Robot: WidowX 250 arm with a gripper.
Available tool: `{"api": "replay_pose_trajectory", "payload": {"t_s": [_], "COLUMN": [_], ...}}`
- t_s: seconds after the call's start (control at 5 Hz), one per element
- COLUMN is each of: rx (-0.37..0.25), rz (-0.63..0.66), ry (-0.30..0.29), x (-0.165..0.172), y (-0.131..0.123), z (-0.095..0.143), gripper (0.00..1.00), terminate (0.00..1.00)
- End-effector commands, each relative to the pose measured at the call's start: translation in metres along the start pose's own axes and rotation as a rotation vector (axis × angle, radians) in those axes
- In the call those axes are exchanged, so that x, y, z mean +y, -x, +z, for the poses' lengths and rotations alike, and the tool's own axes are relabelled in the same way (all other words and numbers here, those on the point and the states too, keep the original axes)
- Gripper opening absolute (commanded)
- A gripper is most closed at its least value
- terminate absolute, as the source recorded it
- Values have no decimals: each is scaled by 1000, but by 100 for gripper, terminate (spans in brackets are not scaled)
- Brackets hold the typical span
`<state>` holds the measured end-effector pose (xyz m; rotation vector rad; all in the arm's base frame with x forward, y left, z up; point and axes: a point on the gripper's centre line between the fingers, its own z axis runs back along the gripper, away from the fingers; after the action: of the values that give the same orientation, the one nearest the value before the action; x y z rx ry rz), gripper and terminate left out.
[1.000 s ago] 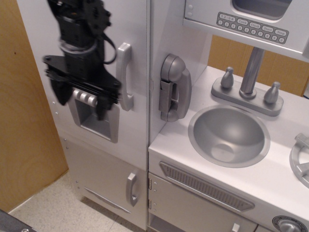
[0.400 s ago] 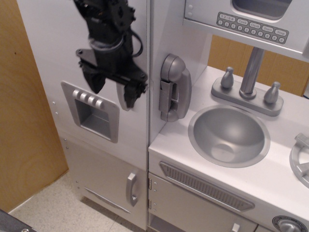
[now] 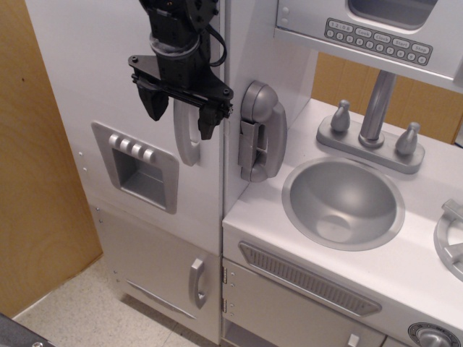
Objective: Open fridge
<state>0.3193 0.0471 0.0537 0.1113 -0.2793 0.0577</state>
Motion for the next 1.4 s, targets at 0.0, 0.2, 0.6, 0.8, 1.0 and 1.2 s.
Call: {"api": "replay_pose_trajectory", "payload": {"t_s": [0.0,0.2,0.6,0.8,1.0,1.2], "rx": [-86,-170,-228,-216,-217,-185], "rz": [-42,-82,-87,-99,-124,-175], "ry": [-2,28,42,38,28,-2], "x": [6,5,17,29,39,49], "y": [-15,-21,-14,7,32,59], "z": [9,11,20,30,39,47], "gripper": [100,0,0,0,0,100], "terminate": [0,0,0,0,0,0]}}
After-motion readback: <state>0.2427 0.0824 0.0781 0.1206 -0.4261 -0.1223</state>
